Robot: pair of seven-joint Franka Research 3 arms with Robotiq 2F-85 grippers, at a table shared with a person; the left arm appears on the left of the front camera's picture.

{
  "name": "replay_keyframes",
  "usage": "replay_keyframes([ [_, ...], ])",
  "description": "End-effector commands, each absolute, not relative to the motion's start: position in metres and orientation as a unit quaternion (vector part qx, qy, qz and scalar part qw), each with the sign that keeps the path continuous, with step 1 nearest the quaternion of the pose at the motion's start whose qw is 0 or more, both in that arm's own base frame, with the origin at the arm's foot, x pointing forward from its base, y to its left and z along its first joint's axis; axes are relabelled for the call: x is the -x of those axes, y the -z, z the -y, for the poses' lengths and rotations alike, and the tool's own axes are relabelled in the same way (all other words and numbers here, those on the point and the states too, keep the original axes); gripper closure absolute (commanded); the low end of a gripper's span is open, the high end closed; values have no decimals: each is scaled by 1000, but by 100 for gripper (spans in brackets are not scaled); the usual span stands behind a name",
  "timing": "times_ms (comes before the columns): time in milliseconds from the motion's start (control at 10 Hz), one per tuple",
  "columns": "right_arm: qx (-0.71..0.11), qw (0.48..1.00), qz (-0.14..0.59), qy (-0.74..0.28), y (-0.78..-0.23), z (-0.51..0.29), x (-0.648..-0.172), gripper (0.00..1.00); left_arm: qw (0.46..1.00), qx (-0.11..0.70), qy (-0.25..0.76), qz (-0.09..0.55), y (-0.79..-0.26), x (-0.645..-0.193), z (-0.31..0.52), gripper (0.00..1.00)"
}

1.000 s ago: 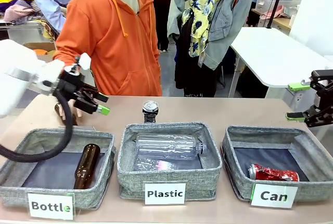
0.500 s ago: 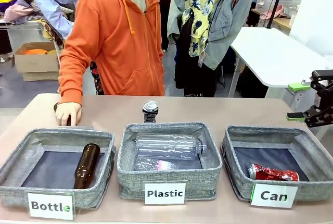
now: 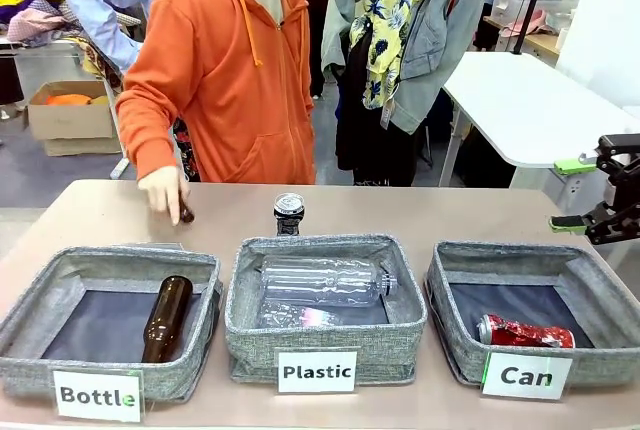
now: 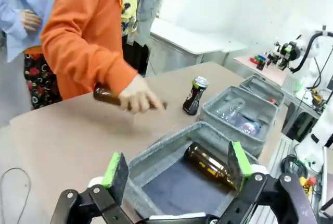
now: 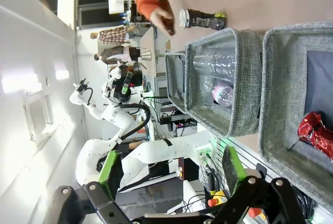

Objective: Sort the can waste into the basket.
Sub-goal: Pick up the can waste from the table and place it in the right Fabric basket.

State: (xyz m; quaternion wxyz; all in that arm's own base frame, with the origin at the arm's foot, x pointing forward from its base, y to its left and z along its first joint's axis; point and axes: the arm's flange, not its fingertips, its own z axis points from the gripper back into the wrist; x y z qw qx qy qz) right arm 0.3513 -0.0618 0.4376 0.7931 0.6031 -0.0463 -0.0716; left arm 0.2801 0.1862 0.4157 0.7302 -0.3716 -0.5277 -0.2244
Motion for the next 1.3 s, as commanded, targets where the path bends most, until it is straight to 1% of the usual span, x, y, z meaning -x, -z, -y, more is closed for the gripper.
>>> replay_keyframes([
  [0, -603, 794, 49, 60, -439, 65, -351, 0, 732, 370, 232, 524, -427, -310, -179, 0],
  [200, -603, 794, 49, 60, -439, 65, -351, 0, 760, 330, 207, 520, -427, -335, -154, 0],
  [300, -603, 794, 49, 60, -439, 65, -351, 0, 777, 314, 222, 499, -427, -358, -141, 0],
  [400, -603, 794, 49, 60, -439, 65, -351, 0, 779, 321, 236, 484, -430, -366, -146, 0],
  [500, -603, 794, 49, 60, -439, 65, -351, 0, 766, 344, 209, 501, -435, -356, -195, 0],
  [600, -603, 794, 49, 60, -439, 65, -351, 0, 756, 346, 202, 517, -434, -330, -233, 0],
  [800, -603, 794, 49, 60, -439, 65, -351, 0, 741, 320, 161, 568, -427, -262, -299, 0],
  [900, -603, 794, 49, 60, -439, 65, -351, 0, 734, 331, 123, 580, -422, -240, -313, 0],
  [1100, -603, 794, 49, 60, -439, 65, -351, 0, 724, 344, 89, 591, -405, -225, -314, 0],
  [1200, -603, 794, 49, 60, -439, 65, -351, 0, 721, 352, 89, 590, -402, -231, -317, 0],
])
